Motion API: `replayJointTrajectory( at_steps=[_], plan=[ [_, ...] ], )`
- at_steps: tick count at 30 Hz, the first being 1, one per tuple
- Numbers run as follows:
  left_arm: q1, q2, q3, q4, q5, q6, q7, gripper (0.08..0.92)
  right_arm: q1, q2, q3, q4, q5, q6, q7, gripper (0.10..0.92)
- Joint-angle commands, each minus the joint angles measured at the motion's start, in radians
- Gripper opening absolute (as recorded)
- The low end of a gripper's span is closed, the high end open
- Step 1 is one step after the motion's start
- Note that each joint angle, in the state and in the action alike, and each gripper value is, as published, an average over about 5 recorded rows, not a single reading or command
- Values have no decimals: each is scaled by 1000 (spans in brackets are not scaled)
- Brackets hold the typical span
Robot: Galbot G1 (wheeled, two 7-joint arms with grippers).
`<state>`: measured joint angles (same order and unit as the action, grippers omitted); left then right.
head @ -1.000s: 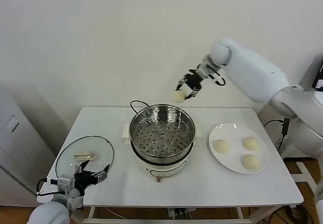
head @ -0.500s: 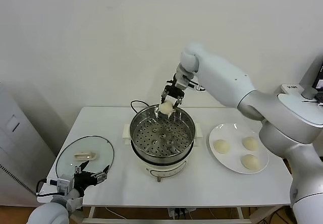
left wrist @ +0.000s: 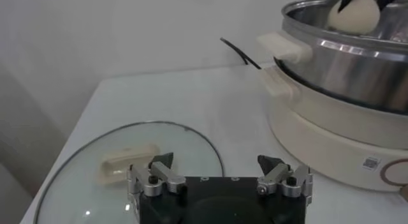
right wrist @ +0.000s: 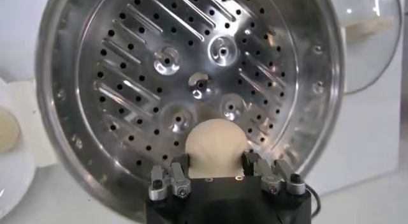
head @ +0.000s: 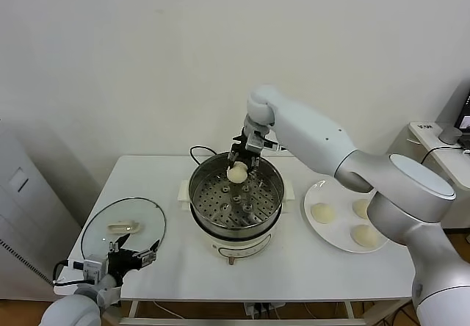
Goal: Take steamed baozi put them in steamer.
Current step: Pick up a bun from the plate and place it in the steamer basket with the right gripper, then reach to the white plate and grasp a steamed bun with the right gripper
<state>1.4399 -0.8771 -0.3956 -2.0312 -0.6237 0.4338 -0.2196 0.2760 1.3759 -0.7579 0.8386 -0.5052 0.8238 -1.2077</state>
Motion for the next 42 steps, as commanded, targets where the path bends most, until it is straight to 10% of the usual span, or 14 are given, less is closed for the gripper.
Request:
replayJointTrajectory(
  at_steps=[1,11,16,22,31,42],
  plan=[
    [0,0,1,-2,0,1,0,823,-49,8,37,18,-126,49,33,526],
    [1,-2,0,-7,0,1,-1,823,-58,0,50,28,-138,49,58,720],
    [9,-2,-8,-9,0,1,-1,823,25,-36,-10,48,88,49,44,815],
    [17,-4,-15,-15,0,2,-2,823,227,-164,-204,71,439,-12,-10,823],
    [20,-4,-23,-23,-2,4,-3,823,382,-397,-502,110,745,-497,-28,823],
    [19,-4,-22,-25,-7,4,-3,823,333,-552,-598,141,823,-701,-23,823]
  ],
)
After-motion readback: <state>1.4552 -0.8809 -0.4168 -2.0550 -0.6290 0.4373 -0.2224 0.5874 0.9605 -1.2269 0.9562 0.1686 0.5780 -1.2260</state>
